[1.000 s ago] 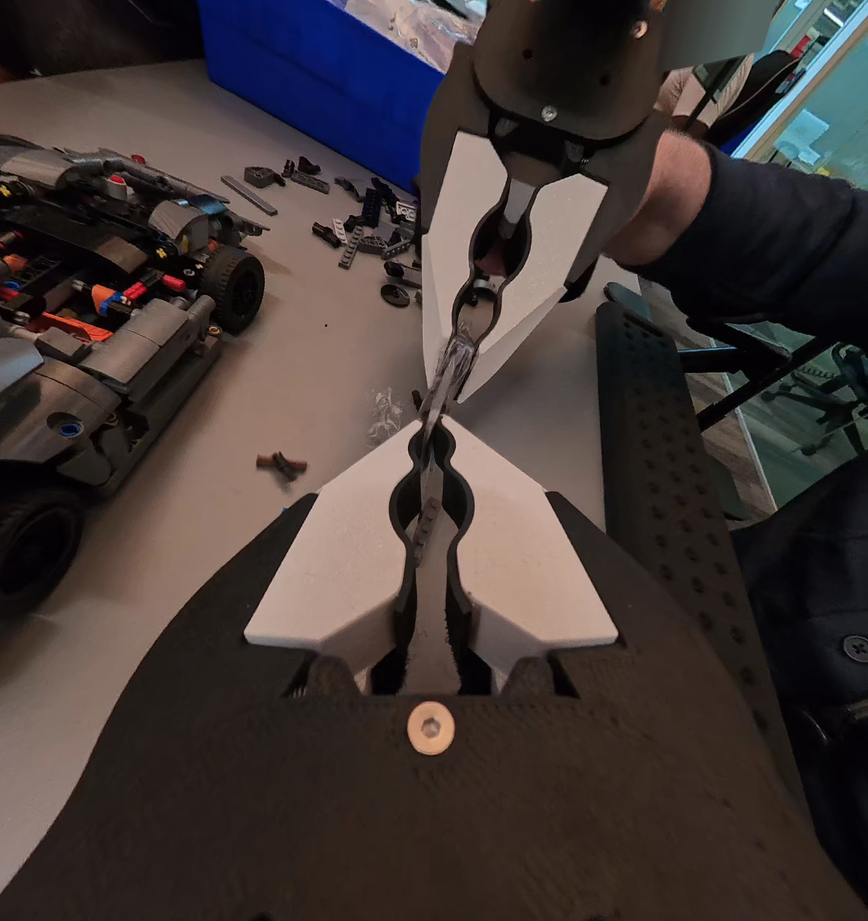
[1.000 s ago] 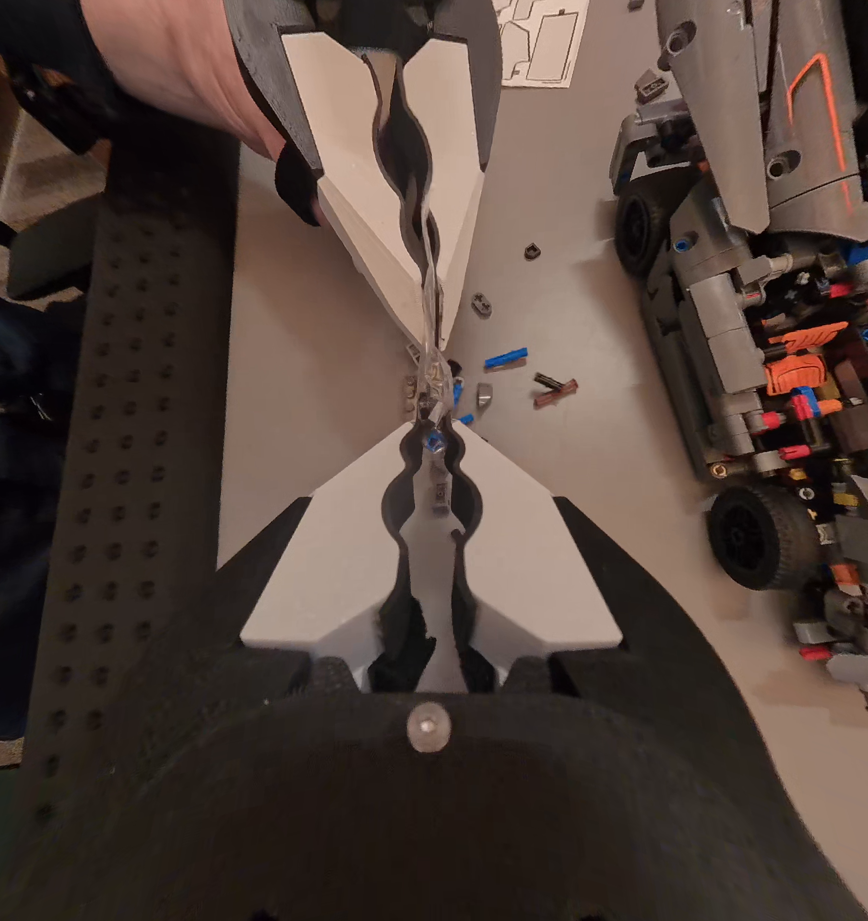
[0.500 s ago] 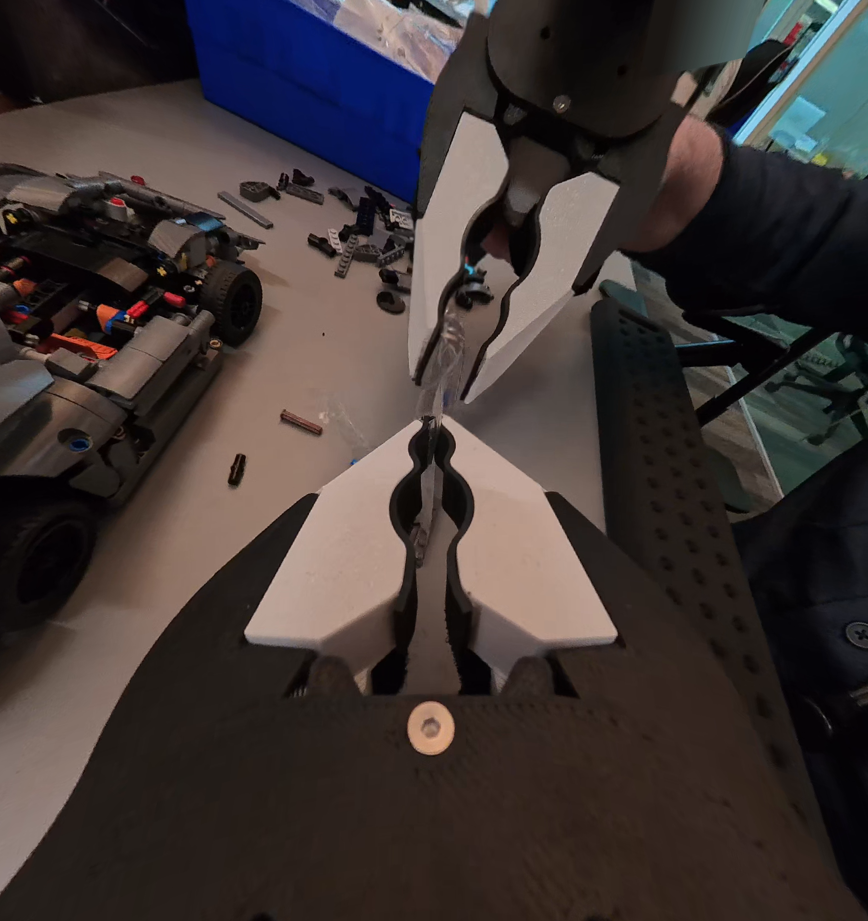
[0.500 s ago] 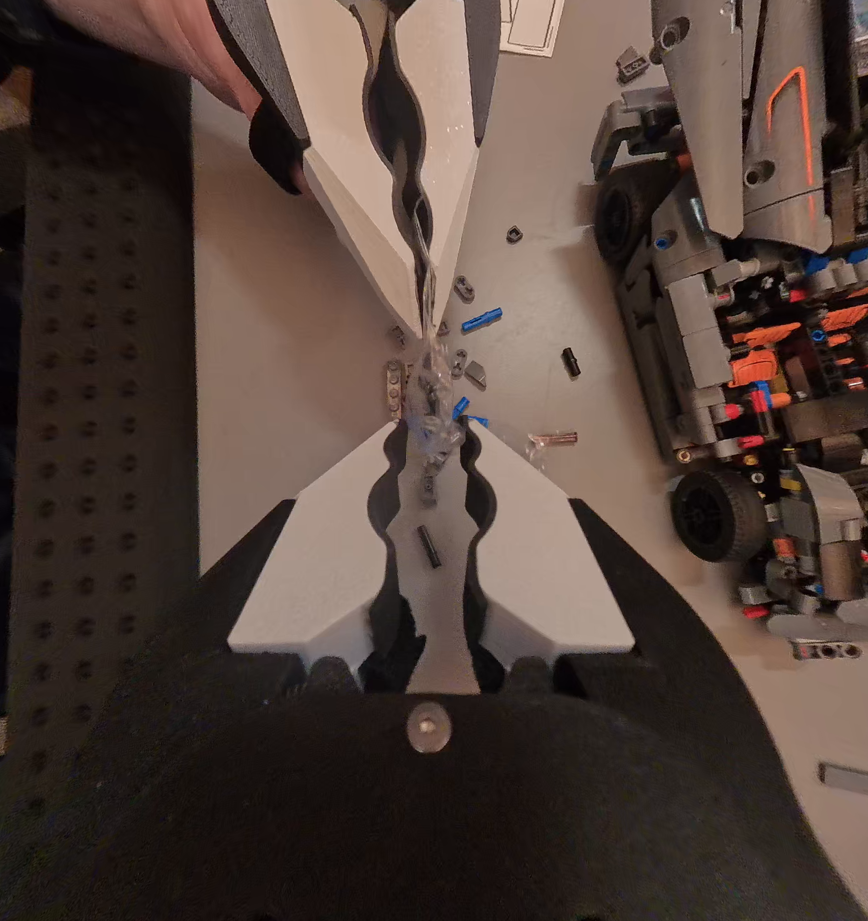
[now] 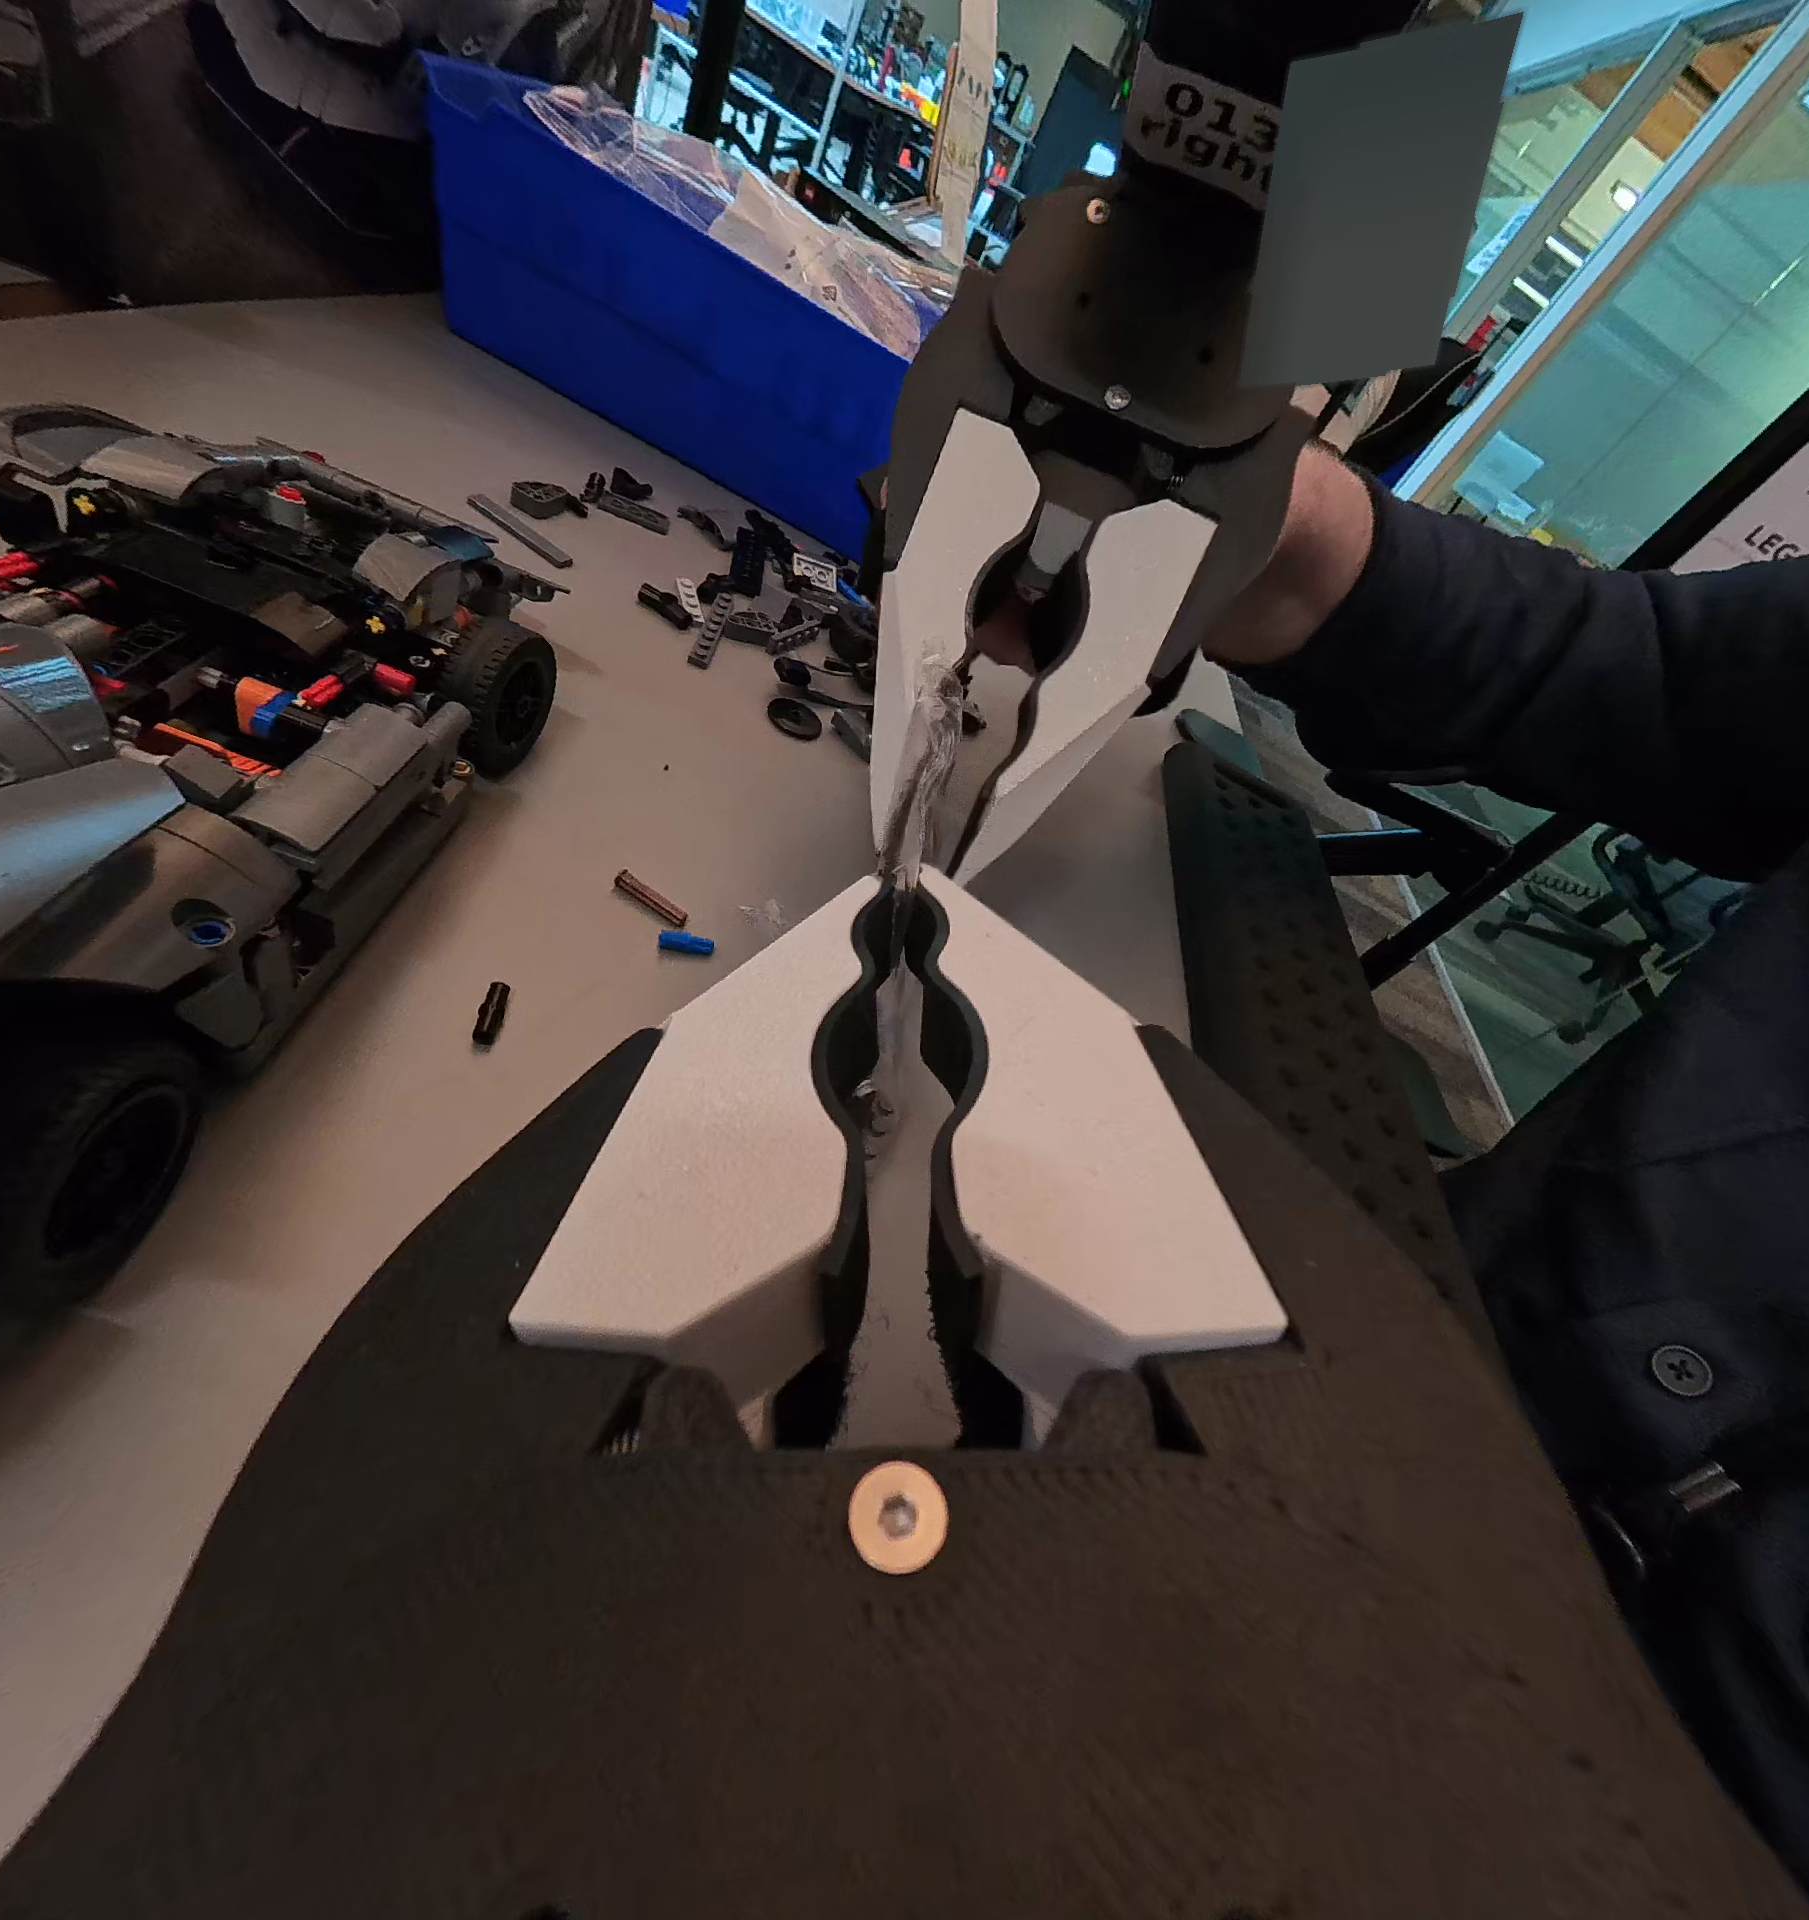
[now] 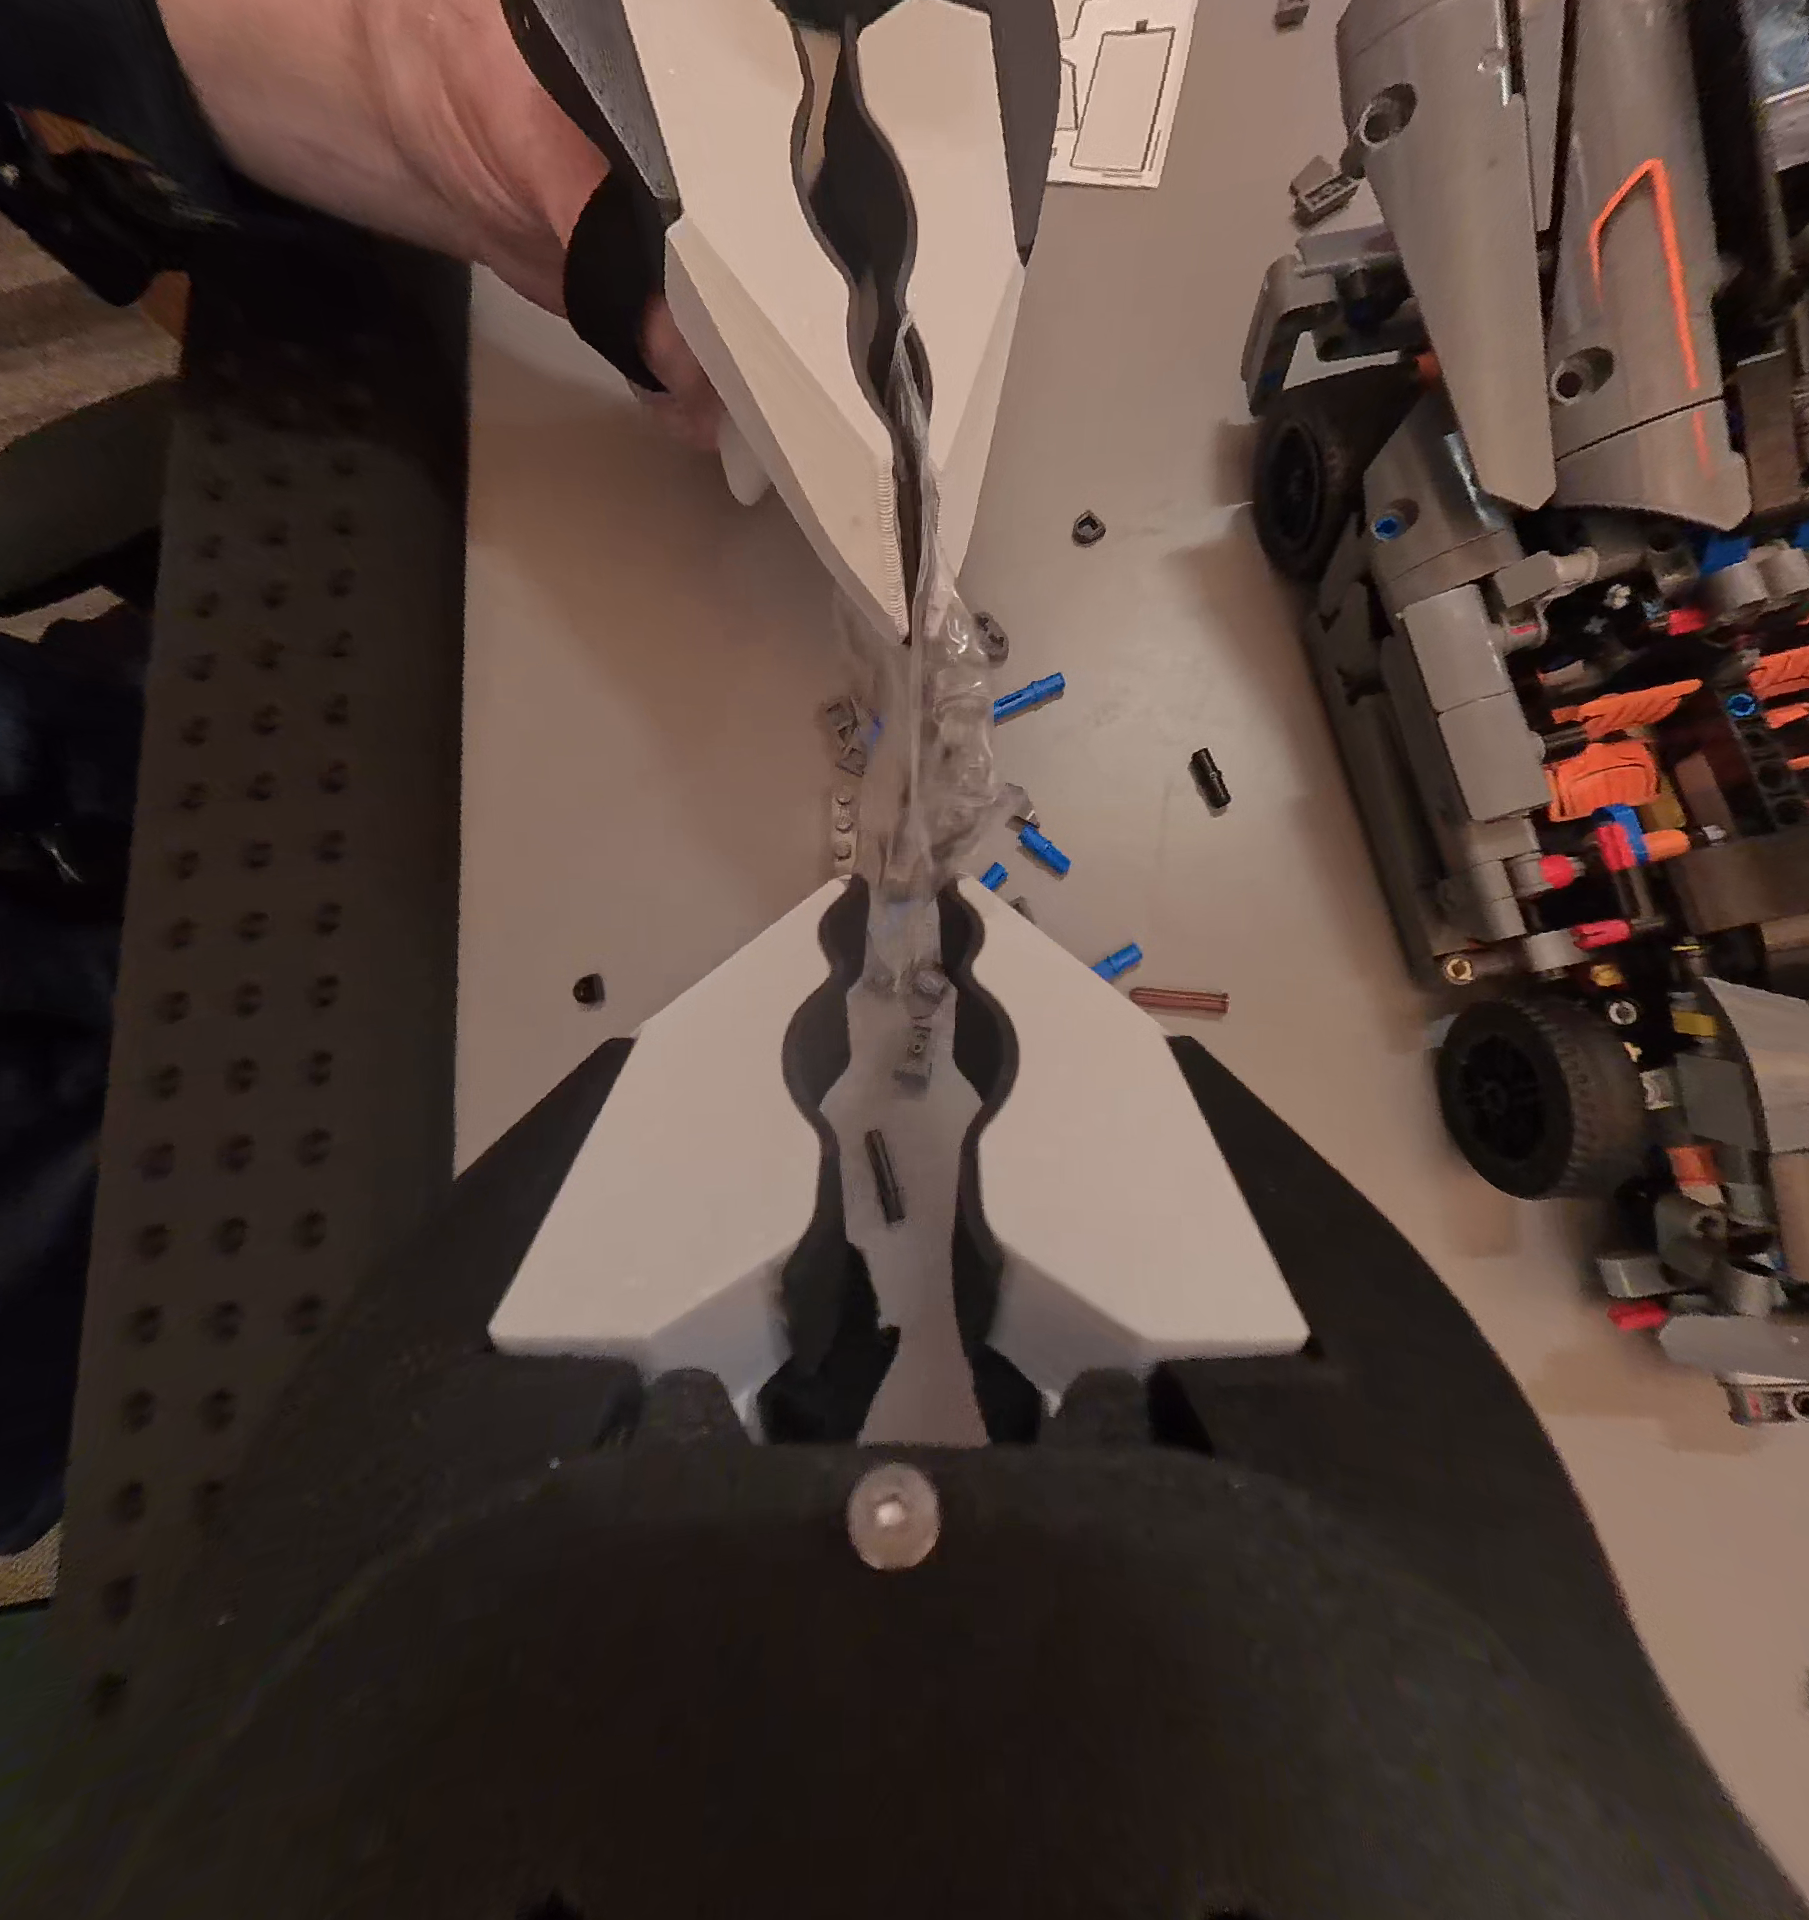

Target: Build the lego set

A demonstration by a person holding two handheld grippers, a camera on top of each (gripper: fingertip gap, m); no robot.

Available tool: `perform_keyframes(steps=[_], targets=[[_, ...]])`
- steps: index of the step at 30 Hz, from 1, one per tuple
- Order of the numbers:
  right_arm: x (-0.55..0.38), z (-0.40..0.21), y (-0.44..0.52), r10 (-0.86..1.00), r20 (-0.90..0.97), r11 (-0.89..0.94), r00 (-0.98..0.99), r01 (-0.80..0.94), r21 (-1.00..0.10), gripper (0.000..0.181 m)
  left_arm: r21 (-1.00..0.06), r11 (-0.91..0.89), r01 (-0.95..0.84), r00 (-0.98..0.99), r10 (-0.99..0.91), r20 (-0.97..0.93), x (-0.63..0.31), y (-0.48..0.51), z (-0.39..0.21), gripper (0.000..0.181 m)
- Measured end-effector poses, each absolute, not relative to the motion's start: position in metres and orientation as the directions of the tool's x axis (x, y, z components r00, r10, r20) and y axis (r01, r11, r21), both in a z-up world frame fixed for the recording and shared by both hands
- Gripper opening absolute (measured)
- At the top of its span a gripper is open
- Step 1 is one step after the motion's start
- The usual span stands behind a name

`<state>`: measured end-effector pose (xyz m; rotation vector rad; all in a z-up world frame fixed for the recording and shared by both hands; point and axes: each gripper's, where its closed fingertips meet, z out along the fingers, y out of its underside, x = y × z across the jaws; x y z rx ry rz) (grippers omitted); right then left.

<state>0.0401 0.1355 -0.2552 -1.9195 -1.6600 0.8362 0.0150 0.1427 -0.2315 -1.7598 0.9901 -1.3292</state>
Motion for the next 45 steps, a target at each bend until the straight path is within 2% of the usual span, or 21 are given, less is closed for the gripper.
perform_keyframes(steps=[4,5,8,9,11,12,13,14,18,21,27,32,37,41,45], targets=[[0.04,-0.248,0.139,0.987,-0.138,-0.161,0.088,0.676,-0.719,0.007,-0.876,-0.463,-0.133,0.18,-0.881,0.438,0.012,0.146,-0.229,0.0],[0.04,-0.244,0.14,0.987,-0.134,-0.161,0.091,0.665,-0.729,0.0,-0.877,-0.464,-0.125,0.184,-0.88,0.439,0.011,0.147,-0.228,0.0],[0.04,-0.232,0.144,0.981,-0.159,-0.193,0.11,0.621,-0.76,0.0,-0.876,-0.473,-0.095,0.174,-0.874,0.453,0.01,0.149,-0.222,0.0],[0.039,-0.228,0.146,0.976,-0.181,-0.218,0.122,0.601,-0.769,0.005,-0.875,-0.475,-0.09,0.174,-0.873,0.456,0.009,0.149,-0.221,0.0],[0.037,-0.219,0.148,0.97,-0.206,-0.241,0.125,0.56,-0.793,0.033,-0.881,-0.463,-0.1,0.17,-0.88,0.444,0.011,0.147,-0.22,0.0],[0.036,-0.213,0.146,0.975,-0.193,-0.22,0.106,0.54,-0.813,0.027,-0.885,-0.454,-0.106,0.169,-0.885,0.434,0.013,0.145,-0.22,0.0],[0.034,-0.209,0.144,0.981,-0.172,-0.194,0.092,0.527,-0.827,0.006,-0.887,-0.447,-0.114,0.16,-0.89,0.428,0.015,0.142,-0.219,0.0],[0.034,-0.207,0.143,0.983,-0.16,-0.18,0.084,0.53,-0.828,0.0,-0.89,-0.44,-0.118,0.147,-0.894,0.423,0.018,0.139,-0.218,0.0],[0.039,-0.192,0.141,0.989,-0.13,-0.148,0.07,0.513,-0.845,0.0,-0.896,-0.421,-0.138,0.121,-0.905,0.407,0.023,0.132,-0.215,0.004],[0.051,-0.172,0.152,0.991,-0.072,-0.117,0.111,0.48,-0.869,0.0,-0.895,-0.427,-0.125,0.112,-0.903,0.415,0.022,0.132,-0.21,0.018],[0.089,-0.131,0.174,0.975,0.003,-0.096,0.224,0.428,-0.899,0.0,-0.899,-0.427,-0.095,0.121,-0.902,0.415,0.016,0.138,-0.201,0.016],[0.124,-0.115,0.2,0.939,0.044,-0.104,0.34,0.403,-0.909,0.0,-0.9,-0.422,-0.112,0.148,-0.902,0.405,0.015,0.14,-0.205,0.024],[0.193,-0.084,0.242,0.814,0.108,-0.099,0.57,0.319,-0.943,0.0,-0.904,-0.405,-0.138,0.176,-0.908,0.38,0.014,0.142,-0.207,0.026],[0.276,-0.071,0.277,0.605,0.177,-0.108,0.776,0.3,-0.948,0.0,-0.902,-0.405,-0.151,0.181,-0.908,0.378,0.014,0.142,-0.209,0.025],[0.354,-0.081,0.302,0.418,0.164,-0.181,0.894,0.259,-0.949,0.0,-0.896,-0.415,-0.16,0.177,-0.905,0.387,0.015,0.141,-0.212,0.023]])
